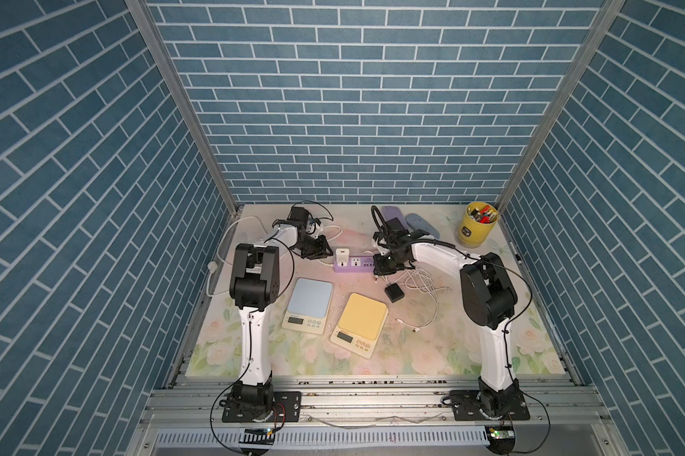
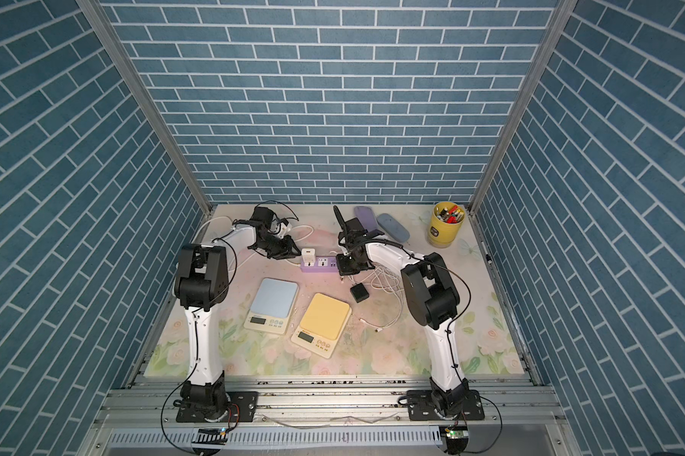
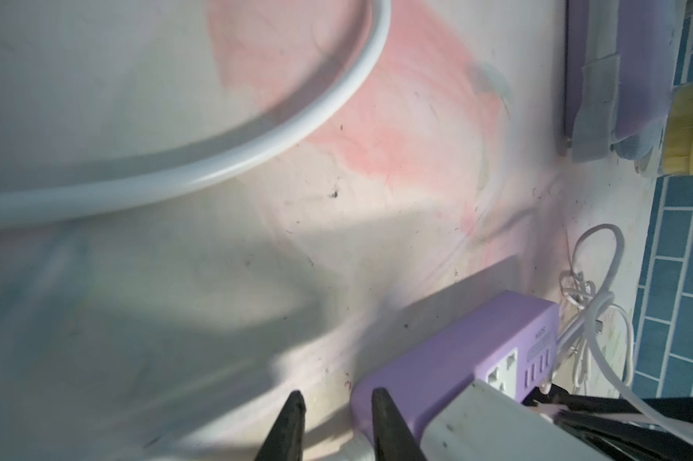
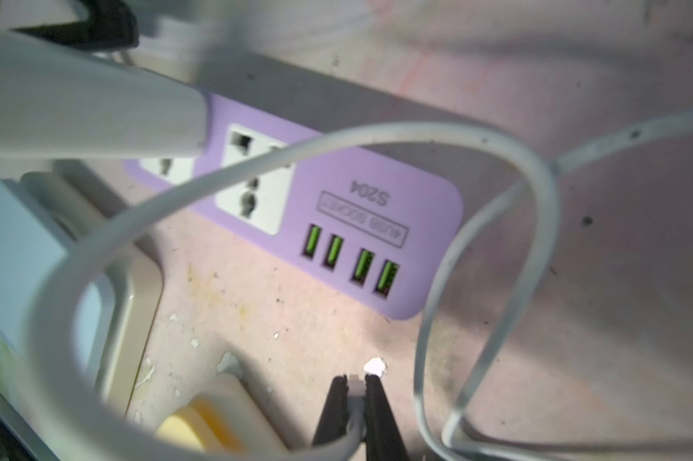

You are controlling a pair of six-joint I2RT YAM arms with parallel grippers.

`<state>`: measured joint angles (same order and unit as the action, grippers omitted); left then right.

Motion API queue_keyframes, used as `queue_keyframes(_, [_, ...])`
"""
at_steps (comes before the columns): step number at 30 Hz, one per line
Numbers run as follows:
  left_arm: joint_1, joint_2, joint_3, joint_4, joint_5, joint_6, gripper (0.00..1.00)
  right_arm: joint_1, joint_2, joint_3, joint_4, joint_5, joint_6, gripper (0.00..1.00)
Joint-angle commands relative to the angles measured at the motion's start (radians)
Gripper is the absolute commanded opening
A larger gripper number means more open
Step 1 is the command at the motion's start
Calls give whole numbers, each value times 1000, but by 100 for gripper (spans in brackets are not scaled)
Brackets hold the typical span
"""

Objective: Charge the electronic scale
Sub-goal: Adjust the socket at the center of the board, then insert the charging cable into the plug.

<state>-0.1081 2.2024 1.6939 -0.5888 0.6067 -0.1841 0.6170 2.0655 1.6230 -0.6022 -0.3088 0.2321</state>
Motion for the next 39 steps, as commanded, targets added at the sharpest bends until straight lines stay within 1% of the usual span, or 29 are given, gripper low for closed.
queue_keyframes(1, [48,-114,-46,7,8,31,33,9,-75,39,26,-77,-233,0])
queue_keyframes(5, [62,-189,-146,54,74,-4,34,9,-31,175,-12,-195,-388,0])
queue_keyframes(10, [62,-262,-338,229,172,-124,34,10,103,434,-101,-299,-542,0])
queue_keyframes(13, [62,-284,-388,266,194,-146,34,9,192,566,-144,-352,-603,0])
queue_keyframes(15, [62,-301,-398,272,198,-148,34,11,229,613,-141,-379,-639,0])
queue_keyframes(18, [61,-320,-403,282,205,-159,34,15,260,635,-128,-412,-735,0])
queue_keyframes(22, [56,-326,-390,280,217,-166,34,21,296,656,-103,-408,-788,0])
queue_keyframes(29, [36,-318,-360,282,236,-167,35,33,370,750,-153,-394,-857,0])
queue_keyframes(39, [12,-264,-320,284,248,-174,35,36,421,775,-182,-382,-924,0])
